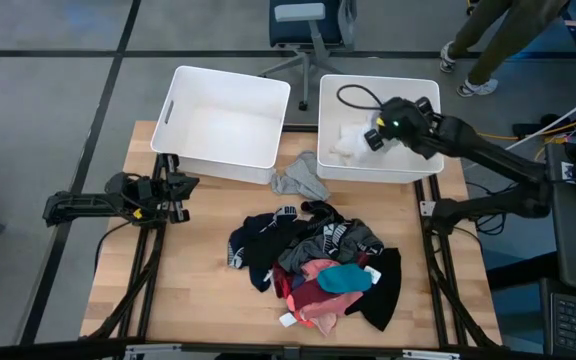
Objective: Sort clothes
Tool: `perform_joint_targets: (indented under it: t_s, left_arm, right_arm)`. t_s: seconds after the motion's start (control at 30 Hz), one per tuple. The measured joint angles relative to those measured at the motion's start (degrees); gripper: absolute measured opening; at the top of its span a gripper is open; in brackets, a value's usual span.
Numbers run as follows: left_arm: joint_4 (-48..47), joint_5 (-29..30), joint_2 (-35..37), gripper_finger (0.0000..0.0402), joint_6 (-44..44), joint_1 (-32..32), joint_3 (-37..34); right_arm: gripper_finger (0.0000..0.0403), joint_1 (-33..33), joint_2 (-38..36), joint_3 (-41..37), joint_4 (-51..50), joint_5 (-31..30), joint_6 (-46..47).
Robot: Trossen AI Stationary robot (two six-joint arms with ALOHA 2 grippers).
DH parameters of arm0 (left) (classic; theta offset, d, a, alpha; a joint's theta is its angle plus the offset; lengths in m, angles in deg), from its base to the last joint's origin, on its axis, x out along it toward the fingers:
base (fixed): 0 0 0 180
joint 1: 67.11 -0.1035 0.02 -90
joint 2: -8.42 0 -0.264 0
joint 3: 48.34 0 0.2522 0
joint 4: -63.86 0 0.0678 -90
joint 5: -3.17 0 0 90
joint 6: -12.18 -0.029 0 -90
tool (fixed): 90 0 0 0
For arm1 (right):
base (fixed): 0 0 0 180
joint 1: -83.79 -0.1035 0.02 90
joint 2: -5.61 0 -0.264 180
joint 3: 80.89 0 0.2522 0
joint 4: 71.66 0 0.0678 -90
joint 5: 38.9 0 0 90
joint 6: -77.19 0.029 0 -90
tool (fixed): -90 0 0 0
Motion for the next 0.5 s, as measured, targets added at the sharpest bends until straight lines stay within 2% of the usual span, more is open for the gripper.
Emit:
perform_joint_targets:
  t_s: [0.33,0.5]
  left_arm:
    - [0.0,0.0,0.0,0.0004,0.1,0.0,0.0]
    - [0.0,0.0,0.0,0.0004,0.3,0.0,0.0]
  right_arm:
    - [0.0206,0.9,4.1,0.0,-0.4,2.6,-0.9]
    - [0.0233,0.9,2.6,0.0,-0.3,11.8,0.5]
